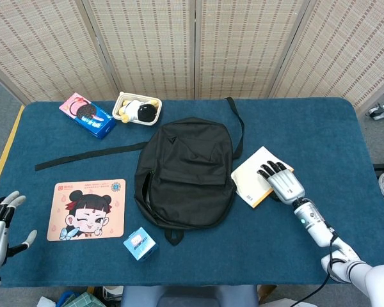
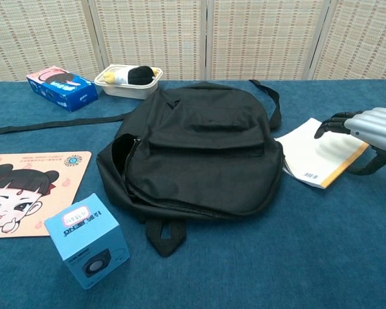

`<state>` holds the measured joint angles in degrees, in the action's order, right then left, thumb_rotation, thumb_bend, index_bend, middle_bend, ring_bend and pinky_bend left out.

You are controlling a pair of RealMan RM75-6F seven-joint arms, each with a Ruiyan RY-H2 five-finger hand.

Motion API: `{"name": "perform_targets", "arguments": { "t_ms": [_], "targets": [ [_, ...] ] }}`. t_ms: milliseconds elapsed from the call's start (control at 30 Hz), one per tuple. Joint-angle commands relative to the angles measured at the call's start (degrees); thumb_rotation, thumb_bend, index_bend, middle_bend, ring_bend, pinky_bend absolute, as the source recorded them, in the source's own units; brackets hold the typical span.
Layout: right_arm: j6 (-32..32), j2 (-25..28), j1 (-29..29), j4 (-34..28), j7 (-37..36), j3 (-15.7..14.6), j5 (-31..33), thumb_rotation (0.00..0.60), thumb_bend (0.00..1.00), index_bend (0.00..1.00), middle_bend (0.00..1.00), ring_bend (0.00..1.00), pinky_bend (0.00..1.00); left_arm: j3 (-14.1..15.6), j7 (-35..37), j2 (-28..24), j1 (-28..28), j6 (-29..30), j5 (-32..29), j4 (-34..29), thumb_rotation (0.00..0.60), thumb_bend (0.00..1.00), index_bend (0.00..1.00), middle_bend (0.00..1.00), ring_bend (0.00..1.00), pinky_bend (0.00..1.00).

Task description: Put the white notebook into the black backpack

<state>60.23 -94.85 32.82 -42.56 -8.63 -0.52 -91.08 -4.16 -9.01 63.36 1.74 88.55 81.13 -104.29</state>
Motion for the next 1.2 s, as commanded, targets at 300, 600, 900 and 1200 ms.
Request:
{"name": "perform_targets", "arguments": {
  "t_ms": [300, 600, 900, 1200],
  "targets": [
    [2.08, -1.19, 1.12, 0.63, -0.92, 1.33, 0.24, 0.600, 0.30, 0.20, 0.18, 0.12, 0.17, -0.18, 0.75, 0.15, 0.25, -0.43, -0.26, 0.52, 0.600, 0.26, 0.21, 0.12, 0.09, 0.08],
    [2.21, -2.80, 2.15, 1.69, -0.39, 1.95, 0.59, 0.600, 0.40, 0.39, 0.24, 0.15, 0.19, -0.13, 1.64, -0.16, 0.12, -0.57, -0.52, 0.56, 0.600, 0.26, 0.21, 0.12, 0.09, 0.08],
    [0.39, -2.92, 2.46, 1.82, 0.50, 2.49, 2.11, 0.600, 0.34, 0.53, 0.28, 0.16, 0.20, -0.23, 1.85, -0.07, 0.31, -0.90, -0.71, 0.76, 0.600, 0.26, 0.21, 0.12, 0.09, 0.08],
    [0.29, -3.40, 2.61, 1.75, 2.44, 3.56, 3.52, 0.600, 0.27, 0.61, 0.31, 0.19, 0.21, -0.53, 2.10, -0.07, 0.54, -1.03, -0.92, 1.11, 0.600, 0.26, 0.21, 0.12, 0.09, 0.08]
  ]
}}
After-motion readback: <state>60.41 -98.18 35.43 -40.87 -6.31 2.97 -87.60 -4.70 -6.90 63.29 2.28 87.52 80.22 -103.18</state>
